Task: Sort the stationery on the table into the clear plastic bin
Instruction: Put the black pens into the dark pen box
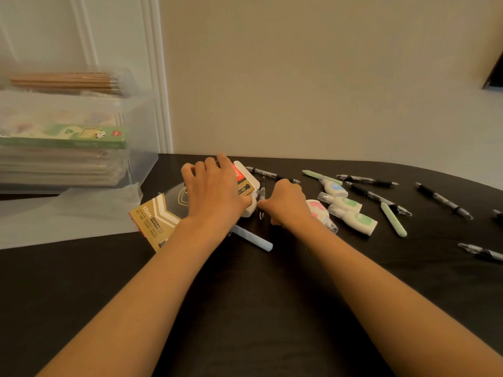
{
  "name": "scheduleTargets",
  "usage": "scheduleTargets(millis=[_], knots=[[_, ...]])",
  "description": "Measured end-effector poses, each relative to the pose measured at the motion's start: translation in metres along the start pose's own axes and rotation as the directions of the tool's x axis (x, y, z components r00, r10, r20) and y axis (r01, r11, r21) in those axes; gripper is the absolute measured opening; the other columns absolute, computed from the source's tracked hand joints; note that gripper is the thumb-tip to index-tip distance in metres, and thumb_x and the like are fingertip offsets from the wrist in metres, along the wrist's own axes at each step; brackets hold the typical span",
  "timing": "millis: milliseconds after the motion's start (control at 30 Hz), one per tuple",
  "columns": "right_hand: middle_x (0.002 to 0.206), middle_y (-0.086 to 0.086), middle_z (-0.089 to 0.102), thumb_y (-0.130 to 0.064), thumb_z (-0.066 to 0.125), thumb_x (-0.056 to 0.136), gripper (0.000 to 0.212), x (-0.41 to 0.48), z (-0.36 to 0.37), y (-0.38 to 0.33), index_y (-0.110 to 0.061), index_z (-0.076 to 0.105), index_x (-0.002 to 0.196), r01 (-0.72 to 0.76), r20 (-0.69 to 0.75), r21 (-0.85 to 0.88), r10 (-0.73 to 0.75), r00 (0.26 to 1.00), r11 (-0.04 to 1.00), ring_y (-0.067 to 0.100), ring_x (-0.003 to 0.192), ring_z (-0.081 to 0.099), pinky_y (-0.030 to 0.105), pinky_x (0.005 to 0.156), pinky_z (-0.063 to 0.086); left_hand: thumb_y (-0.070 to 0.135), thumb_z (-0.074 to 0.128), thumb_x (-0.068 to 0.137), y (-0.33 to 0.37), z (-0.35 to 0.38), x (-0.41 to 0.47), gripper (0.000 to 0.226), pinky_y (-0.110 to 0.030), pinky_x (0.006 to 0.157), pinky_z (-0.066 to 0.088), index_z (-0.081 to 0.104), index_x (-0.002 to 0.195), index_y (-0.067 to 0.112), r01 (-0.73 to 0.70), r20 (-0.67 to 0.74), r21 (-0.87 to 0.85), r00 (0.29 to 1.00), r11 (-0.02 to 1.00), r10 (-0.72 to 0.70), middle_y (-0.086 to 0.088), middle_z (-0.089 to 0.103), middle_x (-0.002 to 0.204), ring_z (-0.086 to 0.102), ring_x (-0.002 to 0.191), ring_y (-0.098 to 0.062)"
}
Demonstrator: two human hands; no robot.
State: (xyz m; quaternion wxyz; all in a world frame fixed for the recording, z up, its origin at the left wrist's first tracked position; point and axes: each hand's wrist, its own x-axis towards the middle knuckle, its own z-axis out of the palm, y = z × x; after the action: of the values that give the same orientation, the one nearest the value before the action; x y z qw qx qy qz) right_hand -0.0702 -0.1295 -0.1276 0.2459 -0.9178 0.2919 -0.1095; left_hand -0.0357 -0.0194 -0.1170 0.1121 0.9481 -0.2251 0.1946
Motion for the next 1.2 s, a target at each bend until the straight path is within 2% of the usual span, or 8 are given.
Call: scheduleTargets(millis=[133,367,600,833,967,1033,1100,1200], knots=[[0.054,0.006,0.051,-0.016,0.059,0.088,0.029,-0.009,-0.011,-0.004,-0.01,0.042,0.065,-0.08,0.135,0.062,0.071,0.988,0.995,0.005,0.018,0.038,0.011,0.026,0.029,0.053,0.061,0.08,0.001,0.0,-0.001,0.087,-0.041,0.107,0.02,0.02,0.143,0.009,-0.013,0.018,0.005,1.0,1.0,0.013,-0.013,0.04,0.138,0.036,0.128,-0.028],[0.061,0.007,0.054,-0.009,0.059,0.088,0.019,-0.039,-0.031,0.007,-0.006,0.048,0.074,-0.155,0.331,0.111,0.111,0.937,0.982,0.011,0.042,0.048,0.015,0.031,0.035,0.052,0.062,0.08,0.002,-0.007,-0.005,0.087,-0.041,0.107,0.021,0.021,0.143,0.01,-0.005,0.019,0.009,1.0,1.0,0.004,-0.014,0.04,0.139,0.036,0.129,-0.029],[0.038,-0.001,0.056,-0.013,0.06,0.089,0.015,-0.08,-0.066,0.036,-0.003,0.052,0.081,-0.162,0.548,0.012,0.129,0.826,0.987,0.003,0.029,0.044,0.012,0.033,0.036,0.052,0.062,0.08,0.016,-0.014,-0.027,0.086,-0.041,0.108,0.019,0.019,0.144,0.013,-0.072,0.038,0.025,0.997,0.997,0.071,-0.012,0.036,0.142,0.033,0.131,-0.028],[0.035,-0.003,0.05,-0.025,0.062,0.089,0.03,-0.08,-0.041,0.038,-0.022,0.039,0.069,-0.07,0.298,0.129,0.028,0.954,0.989,0.005,0.028,0.044,0.015,0.033,0.036,0.054,0.062,0.079,0.017,-0.02,-0.059,0.091,-0.04,0.111,0.015,0.012,0.147,0.018,-0.137,0.057,0.025,0.989,0.99,0.135,-0.007,0.028,0.147,0.025,0.137,-0.026],[0.055,0.002,0.049,-0.018,0.06,0.086,0.012,-0.082,-0.039,0.036,-0.011,0.051,0.084,-0.116,0.272,0.227,0.051,0.961,0.967,0.008,0.04,0.041,0.015,0.037,0.034,0.054,0.064,0.078,0.011,-0.024,-0.069,0.092,-0.04,0.111,0.013,0.013,0.146,0.021,-0.144,0.083,-0.005,0.986,0.99,0.144,-0.004,0.027,0.148,0.023,0.138,-0.024],[0.055,0.002,0.049,-0.014,0.058,0.087,0.012,-0.083,-0.047,0.04,-0.008,0.054,0.077,-0.151,0.253,0.483,0.027,0.967,0.863,0.006,0.039,0.04,0.013,0.033,0.031,0.052,0.065,0.077,0.009,-0.024,-0.07,0.092,-0.039,0.112,0.012,0.014,0.146,0.021,-0.139,0.105,-0.036,0.984,0.99,0.142,-0.003,0.028,0.148,0.023,0.138,-0.023],[0.056,0.005,0.051,-0.008,0.054,0.089,0.015,-0.084,-0.055,0.047,-0.005,0.054,0.074,-0.147,0.189,0.791,-0.009,0.982,0.594,0.007,0.039,0.042,0.014,0.033,0.032,0.051,0.066,0.077,0.012,-0.025,-0.071,0.092,-0.039,0.112,0.012,0.014,0.147,0.022,-0.142,0.126,-0.066,0.981,0.988,0.15,-0.001,0.028,0.148,0.022,0.138,-0.022],[0.063,0.008,0.055,-0.007,0.054,0.091,0.01,-0.084,-0.059,0.055,-0.004,0.056,0.082,-0.069,0.069,0.949,0.01,0.998,0.307,0.01,0.046,0.053,0.016,0.042,0.045,0.049,0.067,0.078,0.022,-0.025,-0.073,0.091,-0.037,0.112,0.01,0.014,0.148,0.024,-0.186,0.122,-0.084,0.973,0.979,0.196,0.0,0.028,0.149,0.021,0.139,-0.02]])
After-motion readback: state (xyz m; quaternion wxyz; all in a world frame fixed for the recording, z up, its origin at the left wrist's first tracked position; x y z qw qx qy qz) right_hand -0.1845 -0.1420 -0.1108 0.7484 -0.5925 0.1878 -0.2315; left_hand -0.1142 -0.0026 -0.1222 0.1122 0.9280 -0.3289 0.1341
